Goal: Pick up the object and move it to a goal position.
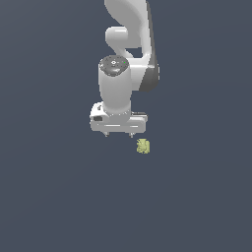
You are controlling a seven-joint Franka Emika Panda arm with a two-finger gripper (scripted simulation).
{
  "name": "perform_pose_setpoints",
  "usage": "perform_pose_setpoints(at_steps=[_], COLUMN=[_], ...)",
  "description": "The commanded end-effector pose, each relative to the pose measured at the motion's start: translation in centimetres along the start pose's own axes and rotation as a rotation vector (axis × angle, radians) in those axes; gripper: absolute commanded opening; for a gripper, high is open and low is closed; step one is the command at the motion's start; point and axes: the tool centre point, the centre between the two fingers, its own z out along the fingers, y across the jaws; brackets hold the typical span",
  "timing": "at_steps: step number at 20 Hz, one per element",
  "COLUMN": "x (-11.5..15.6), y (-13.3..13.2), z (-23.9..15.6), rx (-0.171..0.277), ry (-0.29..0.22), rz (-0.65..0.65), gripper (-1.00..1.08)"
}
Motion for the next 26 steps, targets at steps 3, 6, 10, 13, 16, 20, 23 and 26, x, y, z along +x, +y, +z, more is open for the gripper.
perform_pose_setpoints(at_steps=[3,6,10,13,16,20,23,26], x=[0.0,0.3,0.6,0.7,0.6,0.3,-0.1,-0.8], y=[0.0,0.1,0.4,0.6,0.2,-1.2,-2.8,-5.1], z=[0.0,0.1,0.2,0.1,0.4,1.4,2.6,4.2], rx=[0.002,0.011,0.026,0.028,0.026,0.023,0.018,0.012], ry=[0.001,0.006,0.015,0.016,0.014,0.01,0.006,0.0], rz=[0.002,0.012,0.028,0.03,0.028,0.03,0.03,0.03], gripper=[1.0,1.0,1.0,1.0,1.0,1.0,1.0,1.0])
